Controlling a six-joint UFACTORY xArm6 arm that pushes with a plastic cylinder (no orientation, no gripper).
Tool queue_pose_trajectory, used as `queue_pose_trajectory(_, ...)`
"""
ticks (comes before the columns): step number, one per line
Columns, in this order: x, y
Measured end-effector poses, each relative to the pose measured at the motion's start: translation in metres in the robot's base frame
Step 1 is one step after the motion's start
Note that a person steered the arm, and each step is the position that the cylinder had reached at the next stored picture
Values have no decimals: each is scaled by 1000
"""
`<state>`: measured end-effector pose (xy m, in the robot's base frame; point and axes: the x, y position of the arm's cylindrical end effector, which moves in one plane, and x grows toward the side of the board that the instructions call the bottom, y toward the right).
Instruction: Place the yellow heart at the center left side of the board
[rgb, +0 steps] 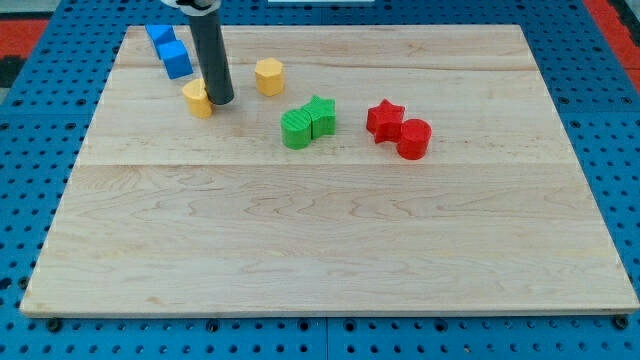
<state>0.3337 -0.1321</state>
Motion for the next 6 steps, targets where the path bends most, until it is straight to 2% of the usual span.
queue_pose_trajectory(1,-30,17)
queue_pose_trajectory(2,18,-24)
queue_pose_trajectory(3,42,-57)
queue_pose_trajectory(4,19,-29)
queue_pose_trajectory(5,14,-58)
queue_pose_trajectory(6,4,-61)
